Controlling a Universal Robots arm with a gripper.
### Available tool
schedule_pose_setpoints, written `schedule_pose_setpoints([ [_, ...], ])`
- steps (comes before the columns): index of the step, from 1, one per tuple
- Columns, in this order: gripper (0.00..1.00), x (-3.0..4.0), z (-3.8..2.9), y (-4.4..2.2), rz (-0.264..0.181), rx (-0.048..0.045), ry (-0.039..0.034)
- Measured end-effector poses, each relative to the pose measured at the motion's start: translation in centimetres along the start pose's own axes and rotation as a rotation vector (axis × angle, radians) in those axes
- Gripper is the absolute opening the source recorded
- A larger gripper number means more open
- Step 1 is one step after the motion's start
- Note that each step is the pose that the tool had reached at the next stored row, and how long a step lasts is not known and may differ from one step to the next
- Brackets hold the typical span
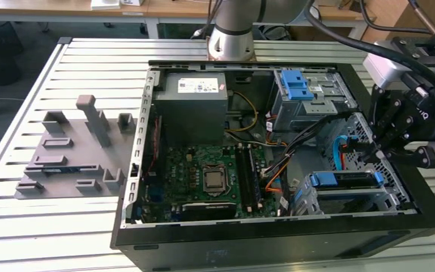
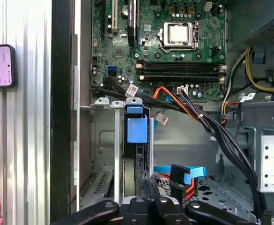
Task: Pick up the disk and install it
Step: 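Insert the first disk wire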
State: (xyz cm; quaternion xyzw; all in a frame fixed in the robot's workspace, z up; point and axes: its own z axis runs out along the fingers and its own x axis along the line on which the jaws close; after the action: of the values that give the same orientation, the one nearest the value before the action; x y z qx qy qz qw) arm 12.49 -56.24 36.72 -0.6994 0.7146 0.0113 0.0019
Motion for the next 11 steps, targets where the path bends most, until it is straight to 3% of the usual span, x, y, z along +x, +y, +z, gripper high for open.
schedule_pose_setpoints([
  [11,0.11,-1.23,-0.02,-0.85,0.000,0.0016,0.0000],
])
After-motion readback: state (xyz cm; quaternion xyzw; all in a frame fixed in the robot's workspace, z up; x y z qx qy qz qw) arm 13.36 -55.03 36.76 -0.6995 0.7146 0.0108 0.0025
